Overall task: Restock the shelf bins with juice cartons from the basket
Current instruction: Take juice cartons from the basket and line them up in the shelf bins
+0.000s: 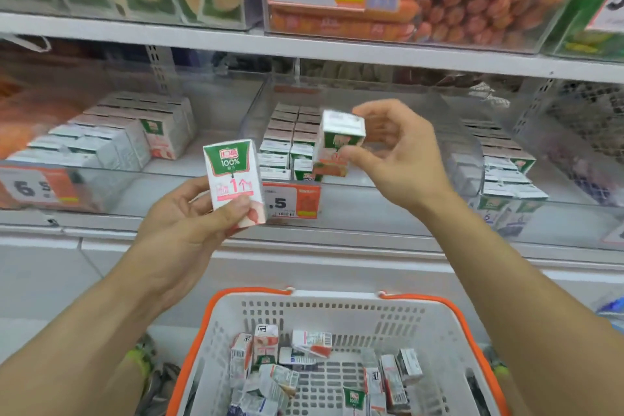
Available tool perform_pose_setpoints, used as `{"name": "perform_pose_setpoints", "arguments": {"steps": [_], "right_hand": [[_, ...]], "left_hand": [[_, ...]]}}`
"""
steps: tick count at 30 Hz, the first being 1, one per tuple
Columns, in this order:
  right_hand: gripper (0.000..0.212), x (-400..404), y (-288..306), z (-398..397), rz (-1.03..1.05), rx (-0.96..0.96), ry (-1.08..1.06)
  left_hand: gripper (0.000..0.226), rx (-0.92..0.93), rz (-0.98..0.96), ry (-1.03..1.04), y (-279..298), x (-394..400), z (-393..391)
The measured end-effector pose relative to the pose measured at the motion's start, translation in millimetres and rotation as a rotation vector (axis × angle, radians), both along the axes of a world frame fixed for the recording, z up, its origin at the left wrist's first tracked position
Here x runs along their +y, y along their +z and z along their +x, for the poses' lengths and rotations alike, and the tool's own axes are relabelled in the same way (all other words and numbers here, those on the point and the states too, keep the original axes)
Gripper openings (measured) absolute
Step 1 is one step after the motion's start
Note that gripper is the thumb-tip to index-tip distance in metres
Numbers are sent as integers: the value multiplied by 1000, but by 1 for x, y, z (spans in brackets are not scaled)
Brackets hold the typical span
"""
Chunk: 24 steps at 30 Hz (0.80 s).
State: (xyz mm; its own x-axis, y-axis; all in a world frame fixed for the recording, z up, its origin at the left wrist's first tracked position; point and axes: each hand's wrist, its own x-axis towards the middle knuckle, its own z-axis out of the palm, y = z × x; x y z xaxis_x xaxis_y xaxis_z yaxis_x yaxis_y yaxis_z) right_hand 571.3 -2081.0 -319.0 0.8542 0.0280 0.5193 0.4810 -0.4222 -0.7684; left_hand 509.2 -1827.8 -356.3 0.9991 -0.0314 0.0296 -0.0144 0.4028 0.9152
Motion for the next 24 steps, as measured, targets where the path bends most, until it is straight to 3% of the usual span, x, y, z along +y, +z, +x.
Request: {"name": "perform_pose_setpoints", "arguments": {"steps": [3, 7, 11, 13, 24], "right_hand": [[40, 13, -2, 16, -107, 86, 42], [40, 19, 1, 25, -85, 131, 56], [43, 7, 9, 28, -89, 225, 96], [43, 7, 11, 27, -90, 237, 104], [38, 0, 8, 26, -106, 236, 102]], "left_hand": [[98, 21, 4, 5, -4, 7, 5], [100, 52, -6, 26, -4, 8, 7], [61, 73, -29, 28, -2, 5, 9], [55, 75, -32, 29, 0, 3, 11], [57, 124, -12, 52, -1, -13, 12]]}}
